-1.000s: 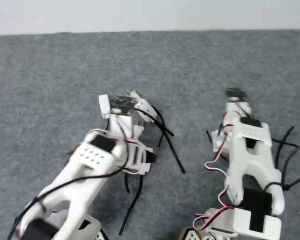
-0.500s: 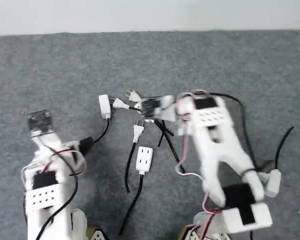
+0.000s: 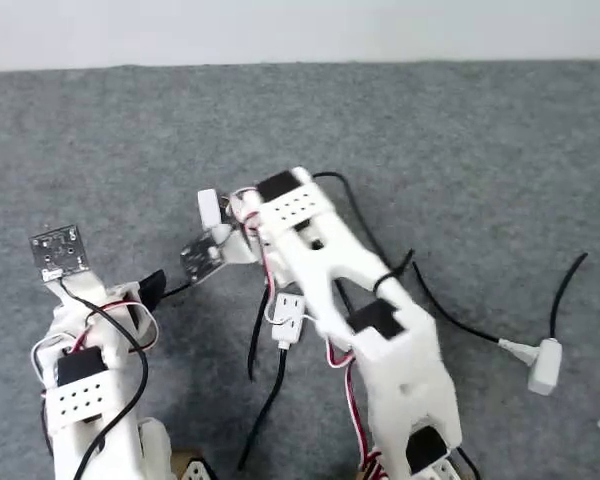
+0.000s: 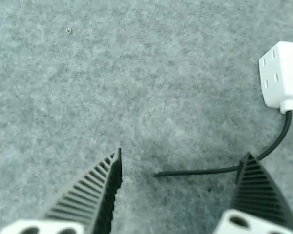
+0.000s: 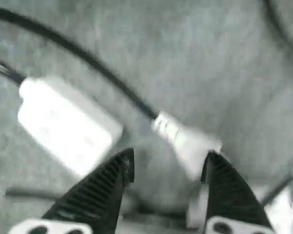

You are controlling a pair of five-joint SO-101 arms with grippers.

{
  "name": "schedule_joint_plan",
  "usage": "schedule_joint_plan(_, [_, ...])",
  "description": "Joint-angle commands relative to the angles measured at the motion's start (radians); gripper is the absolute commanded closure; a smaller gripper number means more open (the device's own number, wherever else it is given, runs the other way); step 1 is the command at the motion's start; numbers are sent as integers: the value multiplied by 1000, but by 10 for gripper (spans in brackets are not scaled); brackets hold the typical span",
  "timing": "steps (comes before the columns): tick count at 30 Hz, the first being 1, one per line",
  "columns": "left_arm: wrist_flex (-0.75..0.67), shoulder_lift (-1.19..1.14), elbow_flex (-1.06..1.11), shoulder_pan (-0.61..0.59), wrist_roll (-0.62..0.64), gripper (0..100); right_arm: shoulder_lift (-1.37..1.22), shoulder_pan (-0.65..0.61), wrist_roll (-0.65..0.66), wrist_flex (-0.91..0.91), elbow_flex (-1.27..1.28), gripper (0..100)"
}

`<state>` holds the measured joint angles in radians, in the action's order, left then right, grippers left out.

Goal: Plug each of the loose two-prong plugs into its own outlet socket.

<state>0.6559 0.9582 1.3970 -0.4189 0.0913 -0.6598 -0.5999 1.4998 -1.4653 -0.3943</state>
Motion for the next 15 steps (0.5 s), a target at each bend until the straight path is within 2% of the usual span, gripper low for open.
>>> schedule_joint_plan(1, [-31, 18, -12, -9, -11, 648, -97, -41, 11, -97, -192, 768])
schedule_joint_plan(6, [-31, 18, -12, -9, -12, 648, -171, -42, 11, -202, -361, 768])
schedule_joint_plan(10, [-31, 18, -12, -9, -35, 648, -211, -33, 11, -186, -379, 780])
schedule_joint_plan(15, [-29, 18, -10, -9, -63, 648, -231, 18, 11, -111, -379, 946])
